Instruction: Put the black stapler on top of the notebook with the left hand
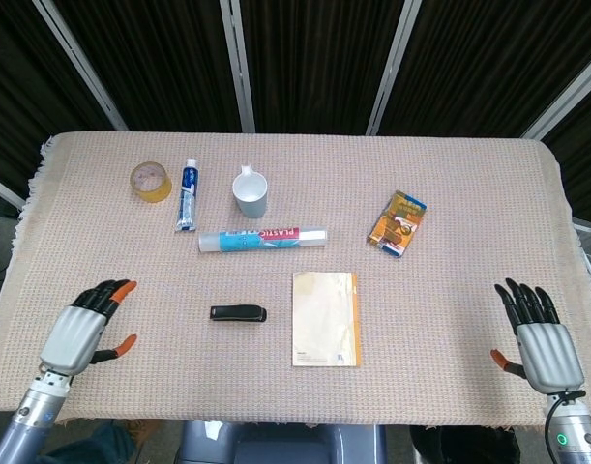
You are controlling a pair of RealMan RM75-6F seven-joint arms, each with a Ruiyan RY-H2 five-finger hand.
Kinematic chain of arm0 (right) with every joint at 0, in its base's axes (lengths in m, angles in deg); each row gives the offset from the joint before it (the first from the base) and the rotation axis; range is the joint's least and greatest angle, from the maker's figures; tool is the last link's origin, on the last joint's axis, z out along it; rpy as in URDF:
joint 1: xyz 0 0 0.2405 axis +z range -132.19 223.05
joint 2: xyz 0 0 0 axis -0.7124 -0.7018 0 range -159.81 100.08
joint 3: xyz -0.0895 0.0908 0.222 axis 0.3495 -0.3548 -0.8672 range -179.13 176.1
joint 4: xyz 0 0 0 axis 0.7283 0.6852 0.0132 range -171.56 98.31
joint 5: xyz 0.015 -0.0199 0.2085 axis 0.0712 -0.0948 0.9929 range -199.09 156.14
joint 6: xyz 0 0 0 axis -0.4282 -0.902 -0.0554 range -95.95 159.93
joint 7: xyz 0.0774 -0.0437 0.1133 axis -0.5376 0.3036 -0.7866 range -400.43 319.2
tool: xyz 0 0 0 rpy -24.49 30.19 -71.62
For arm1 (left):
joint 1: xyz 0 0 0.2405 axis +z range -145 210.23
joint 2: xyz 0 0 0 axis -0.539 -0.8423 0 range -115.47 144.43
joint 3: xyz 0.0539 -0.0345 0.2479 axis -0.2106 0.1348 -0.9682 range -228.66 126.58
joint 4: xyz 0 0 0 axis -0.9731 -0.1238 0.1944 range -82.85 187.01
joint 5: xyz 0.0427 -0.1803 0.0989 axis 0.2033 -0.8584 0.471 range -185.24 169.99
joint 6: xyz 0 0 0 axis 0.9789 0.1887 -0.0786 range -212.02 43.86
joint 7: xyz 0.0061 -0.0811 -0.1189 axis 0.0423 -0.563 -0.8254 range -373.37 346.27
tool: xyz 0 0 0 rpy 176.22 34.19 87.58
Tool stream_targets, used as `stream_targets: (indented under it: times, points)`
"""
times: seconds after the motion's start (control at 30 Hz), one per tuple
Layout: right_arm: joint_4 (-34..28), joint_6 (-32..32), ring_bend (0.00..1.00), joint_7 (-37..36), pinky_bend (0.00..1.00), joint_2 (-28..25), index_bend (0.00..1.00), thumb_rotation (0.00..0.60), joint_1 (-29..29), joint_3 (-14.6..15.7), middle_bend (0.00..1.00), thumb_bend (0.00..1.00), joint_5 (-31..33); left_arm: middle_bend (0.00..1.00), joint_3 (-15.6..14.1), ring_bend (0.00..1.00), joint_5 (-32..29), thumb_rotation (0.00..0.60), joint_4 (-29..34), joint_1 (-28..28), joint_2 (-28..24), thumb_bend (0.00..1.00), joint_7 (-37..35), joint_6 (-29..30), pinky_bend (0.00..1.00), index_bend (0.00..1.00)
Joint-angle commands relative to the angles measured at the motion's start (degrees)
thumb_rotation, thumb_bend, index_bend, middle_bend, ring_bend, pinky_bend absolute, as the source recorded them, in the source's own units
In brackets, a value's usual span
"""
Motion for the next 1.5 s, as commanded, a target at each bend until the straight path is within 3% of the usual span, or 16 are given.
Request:
stream_targets:
  times: [0.03, 0.2, 0.37, 0.6, 0.87, 1.0, 1.23, 1.5]
  points:
    - [0.06, 0.18, 0.0, -0.49, 0.0, -0.06, 0.0, 0.6, 0.24, 0.21, 0.0, 0.12, -0.62, 0.18, 0.64, 0.17, -0.48, 0.483, -0.33, -3.22, 4.58, 0.25, 0.94, -4.58, 0.32, 0.18]
    - [0.27, 0.97, 0.0, -2.08, 0.0, -0.42, 0.0, 0.6, 0.7, 0.18, 0.0, 0.12, -0.64, 0.24, 3.29, 0.21, -3.97, 0.489, -3.54, -6.3, 11.52, 0.25, 3.21, -8.57, 0.33, 0.23]
    - [0.11, 1.17, 0.0, -3.72, 0.0, -1.2, 0.0, 0.6, 0.86, 0.53, 0.0, 0.12, -1.39, 0.25, 5.42, 0.21, -4.79, 0.539, -9.17, -9.5, 19.03, 0.25, 5.39, -10.08, 0.33, 0.24]
    - [0.18, 0.19, 0.0, -5.77, 0.0, -2.04, 0.0, 0.6, 0.51, 0.82, 0.0, 0.12, -2.37, 0.26, 5.88, 0.22, -4.55, 0.568, -15.15, -12.52, 26.37, 0.25, 4.72, -10.97, 0.33, 0.26]
    - [0.1, -0.66, 0.0, -7.22, 0.0, -2.7, 0.0, 0.6, 0.15, 0.98, 0.0, 0.12, -2.94, 0.27, 5.06, 0.24, -5.21, 0.594, -18.87, -15.06, 30.87, 0.27, 6.56, -14.49, 0.35, 0.33]
    - [0.31, -0.85, 0.0, -7.71, 0.0, -2.84, 0.0, 0.6, 0.05, 0.97, 0.0, 0.12, -2.92, 0.38, 5.22, 0.32, -5.23, 0.6, -20.66, -15.53, 32.89, 0.39, 7.29, -13.53, 0.43, 0.47]
    - [0.29, -1.6, 0.0, -8.5, 0.0, -3.35, 0.0, 0.6, -0.37, 0.85, 0.0, 0.12, -2.78, 0.49, 5.07, 0.42, -5.54, 0.6, -22.62, -15.71, 34.13, 0.51, 10.03, -12.2, 0.5, 0.59]
    - [0.34, -1.21, 0.0, -7.8, 0.0, -3.11, 0.0, 0.6, -0.32, 0.99, 0.0, 0.12, -2.75, 0.53, 5.26, 0.46, -4.43, 0.6, -21.23, -16.42, 34.36, 0.53, 8.74, -9.94, 0.54, 0.65]
